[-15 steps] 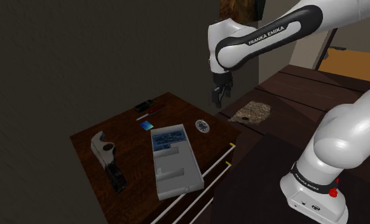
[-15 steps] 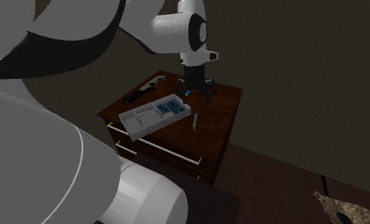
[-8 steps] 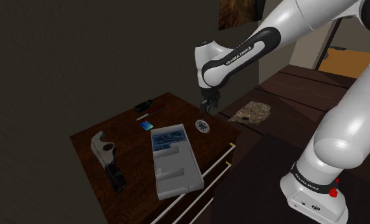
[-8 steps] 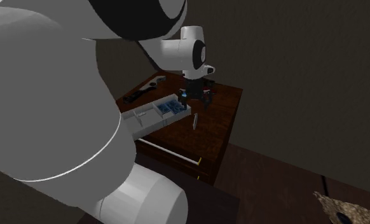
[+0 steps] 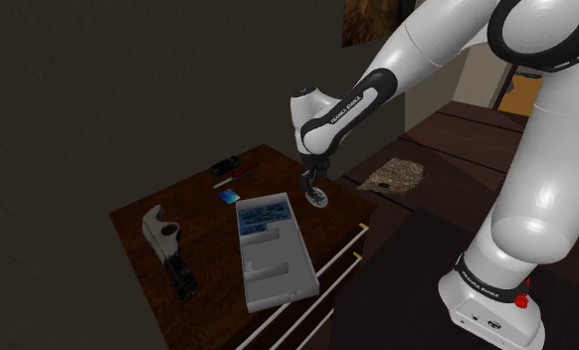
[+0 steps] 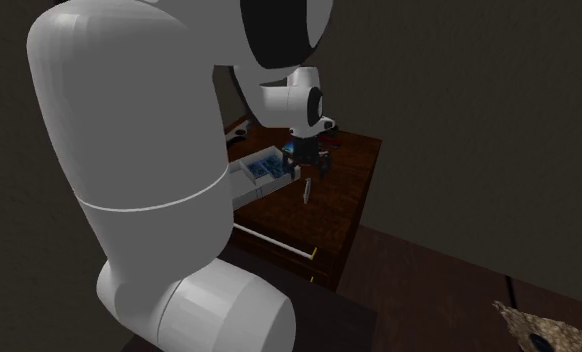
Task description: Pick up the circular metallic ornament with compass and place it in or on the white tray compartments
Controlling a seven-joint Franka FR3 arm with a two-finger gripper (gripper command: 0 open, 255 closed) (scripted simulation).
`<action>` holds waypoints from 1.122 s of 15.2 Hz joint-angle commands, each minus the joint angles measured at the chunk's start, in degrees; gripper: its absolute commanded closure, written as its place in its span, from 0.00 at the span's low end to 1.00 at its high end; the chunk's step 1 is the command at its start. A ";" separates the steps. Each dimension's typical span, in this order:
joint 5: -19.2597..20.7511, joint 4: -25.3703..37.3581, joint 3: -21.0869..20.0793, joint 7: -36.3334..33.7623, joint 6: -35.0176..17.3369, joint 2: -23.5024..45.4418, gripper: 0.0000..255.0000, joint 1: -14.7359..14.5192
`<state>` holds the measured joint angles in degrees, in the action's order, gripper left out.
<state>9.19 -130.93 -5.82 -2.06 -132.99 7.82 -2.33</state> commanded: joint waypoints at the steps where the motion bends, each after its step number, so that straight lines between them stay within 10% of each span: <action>1: 0.42 -0.41 0.09 -0.37 -1.70 1.28 0.00 -0.02; 12: 1.14 -1.14 0.38 -0.84 -4.32 3.20 0.00 0.05; 13: 1.14 -1.14 0.38 -0.84 -4.32 3.20 1.00 0.05; 17: 1.14 -1.14 0.38 -0.85 -4.32 3.20 1.00 0.05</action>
<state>10.33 -132.07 -5.45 -2.90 -137.31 11.01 -2.29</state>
